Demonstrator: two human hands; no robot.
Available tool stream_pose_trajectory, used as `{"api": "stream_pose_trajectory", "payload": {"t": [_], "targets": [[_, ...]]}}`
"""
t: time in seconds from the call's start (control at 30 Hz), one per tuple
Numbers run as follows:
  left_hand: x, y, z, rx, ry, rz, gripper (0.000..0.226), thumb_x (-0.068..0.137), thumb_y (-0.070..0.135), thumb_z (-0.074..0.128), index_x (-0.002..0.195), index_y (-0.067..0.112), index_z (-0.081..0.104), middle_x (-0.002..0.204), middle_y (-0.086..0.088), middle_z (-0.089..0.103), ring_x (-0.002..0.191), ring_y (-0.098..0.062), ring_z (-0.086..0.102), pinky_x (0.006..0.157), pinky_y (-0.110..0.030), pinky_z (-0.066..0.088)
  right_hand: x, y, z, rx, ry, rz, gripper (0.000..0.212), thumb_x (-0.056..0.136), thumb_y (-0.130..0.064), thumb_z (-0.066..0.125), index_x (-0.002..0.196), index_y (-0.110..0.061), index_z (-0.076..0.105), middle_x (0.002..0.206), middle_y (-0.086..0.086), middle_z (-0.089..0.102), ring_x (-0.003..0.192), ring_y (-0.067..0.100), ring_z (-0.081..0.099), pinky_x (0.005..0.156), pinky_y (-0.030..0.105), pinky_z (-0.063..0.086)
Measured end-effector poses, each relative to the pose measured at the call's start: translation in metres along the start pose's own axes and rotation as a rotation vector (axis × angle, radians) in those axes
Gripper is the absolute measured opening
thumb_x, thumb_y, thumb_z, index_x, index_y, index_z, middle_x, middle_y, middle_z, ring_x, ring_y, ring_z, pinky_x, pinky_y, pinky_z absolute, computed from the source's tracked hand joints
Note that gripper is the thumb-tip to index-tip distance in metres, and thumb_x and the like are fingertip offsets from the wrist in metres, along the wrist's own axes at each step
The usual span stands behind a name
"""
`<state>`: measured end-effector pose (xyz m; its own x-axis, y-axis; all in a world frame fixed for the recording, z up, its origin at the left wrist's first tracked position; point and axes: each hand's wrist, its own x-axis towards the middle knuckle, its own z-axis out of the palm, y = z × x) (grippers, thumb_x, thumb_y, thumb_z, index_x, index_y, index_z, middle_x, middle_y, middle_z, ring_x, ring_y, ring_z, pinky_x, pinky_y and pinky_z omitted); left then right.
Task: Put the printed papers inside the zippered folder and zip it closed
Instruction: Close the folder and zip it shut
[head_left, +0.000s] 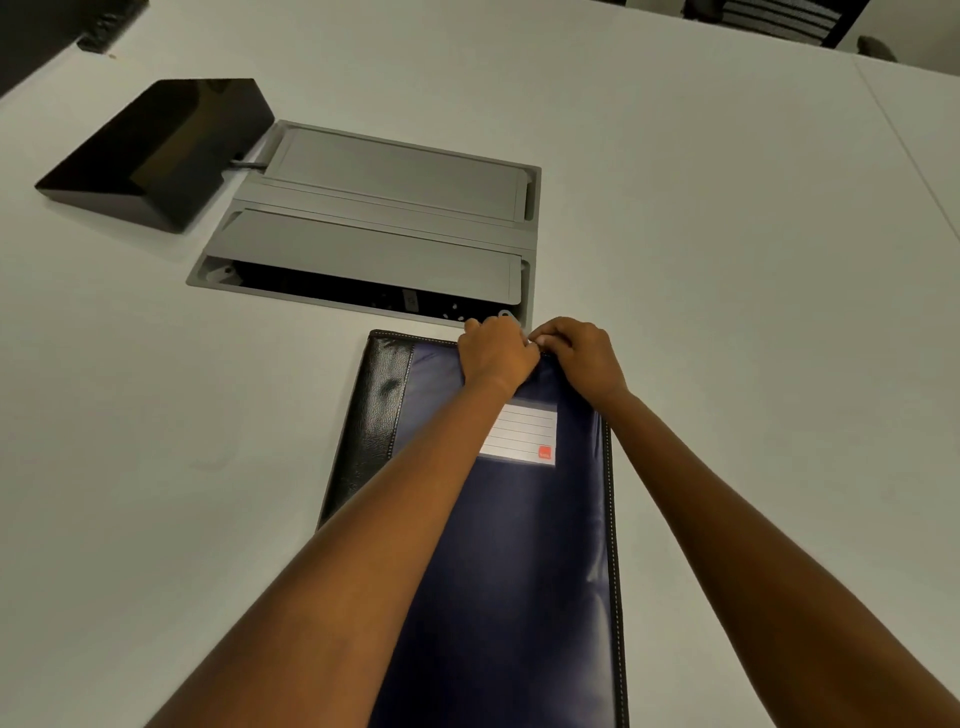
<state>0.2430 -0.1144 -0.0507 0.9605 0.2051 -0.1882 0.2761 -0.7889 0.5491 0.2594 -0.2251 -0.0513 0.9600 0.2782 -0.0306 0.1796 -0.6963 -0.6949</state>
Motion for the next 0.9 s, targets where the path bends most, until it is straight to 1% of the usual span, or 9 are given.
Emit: {"api": "stream_pose_trajectory", "payload": {"t": [0.07,0.17,0.23,0.33,0.37,0.43,0.5,0.67,0.9], "targets": [[0.002,0.003,0.0,-0.017,0.007,-0.032,0.029,0.091,0.029,0.053,0.106,0.007,0.065,0.112,-0.012,0.065,0.118,-0.031,0.045,0.093,-0.038,0.041,-0.002,0.001,0.001,0.021,0.003,0.019,0.023,0.093,-0.005,0.045,0.103,-0.003,0.065,0.105,0.017,0.069,0.094,0.024,0.062,0.083,0.023,0.043],[0.003,0.004,0.0,-0.053,0.038,-0.075,0.023,0.092,0.019,0.051,0.098,0.002,0.066,0.107,-0.016,0.067,0.116,-0.032,0.046,0.094,-0.038,0.041,-0.005,0.002,0.002,0.026,-0.007,0.074,0.023,0.093,-0.011,0.048,0.112,-0.007,0.06,0.106,0.016,0.068,0.093,0.023,0.061,0.083,0.025,0.043],[0.005,0.002,0.0,-0.086,0.059,-0.118,0.023,0.09,0.018,0.053,0.097,0.0,0.066,0.107,-0.018,0.067,0.116,-0.034,0.044,0.095,-0.038,0.04,-0.006,0.005,0.003,-0.041,-0.043,0.091,0.022,0.091,-0.017,0.054,0.107,-0.006,0.063,0.107,0.015,0.067,0.096,0.025,0.061,0.082,0.026,0.042],[0.008,0.002,-0.001,-0.121,0.07,-0.184,0.026,0.089,0.019,0.055,0.1,-0.002,0.064,0.111,-0.02,0.064,0.118,-0.035,0.042,0.094,-0.039,0.039,-0.004,0.008,0.002,-0.073,-0.053,0.146,0.021,0.087,-0.022,0.059,0.094,-0.003,0.067,0.103,0.016,0.066,0.088,0.02,0.056,0.079,0.027,0.042],[0.008,0.004,0.0,-0.118,0.07,-0.192,0.025,0.089,0.019,0.055,0.1,-0.001,0.064,0.111,-0.019,0.063,0.118,-0.034,0.041,0.093,-0.039,0.038,-0.002,0.008,0.0,-0.08,-0.059,0.17,0.022,0.087,-0.022,0.06,0.093,-0.002,0.066,0.103,0.016,0.065,0.087,0.021,0.055,0.079,0.03,0.044],[0.008,0.008,0.002,-0.109,0.076,-0.191,0.023,0.089,0.02,0.055,0.099,0.001,0.065,0.112,-0.017,0.063,0.116,-0.033,0.041,0.092,-0.038,0.038,0.002,0.006,-0.001,-0.146,-0.094,0.195,0.023,0.087,-0.024,0.059,0.091,-0.002,0.066,0.103,0.018,0.065,0.092,0.028,0.057,0.086,0.04,0.047],[0.009,0.008,0.002,-0.101,0.09,-0.2,0.024,0.09,0.019,0.053,0.099,0.001,0.065,0.115,-0.016,0.061,0.116,-0.033,0.041,0.093,-0.037,0.037,0.005,0.003,-0.002,-0.228,-0.122,0.196,0.024,0.088,-0.026,0.058,0.092,-0.004,0.066,0.105,0.018,0.064,0.097,0.033,0.057,0.091,0.048,0.045],[0.013,-0.02,-0.011,-0.043,0.189,-0.245,0.027,0.091,0.017,0.048,0.103,-0.001,0.064,0.119,-0.016,0.058,0.117,-0.032,0.04,0.097,-0.039,0.034,0.003,0.003,0.0,-0.239,-0.093,0.193,0.025,0.088,-0.026,0.058,0.095,-0.004,0.066,0.108,0.018,0.063,0.101,0.034,0.055,0.09,0.047,0.039],[0.016,-0.066,-0.037,0.044,0.25,-0.303,0.029,0.091,0.017,0.045,0.102,-0.004,0.063,0.118,-0.019,0.057,0.116,-0.035,0.041,0.095,-0.041,0.036,0.001,0.002,0.0,-0.22,-0.092,0.21,0.026,0.089,-0.028,0.057,0.098,-0.005,0.066,0.109,0.017,0.063,0.101,0.033,0.055,0.091,0.047,0.039]]}}
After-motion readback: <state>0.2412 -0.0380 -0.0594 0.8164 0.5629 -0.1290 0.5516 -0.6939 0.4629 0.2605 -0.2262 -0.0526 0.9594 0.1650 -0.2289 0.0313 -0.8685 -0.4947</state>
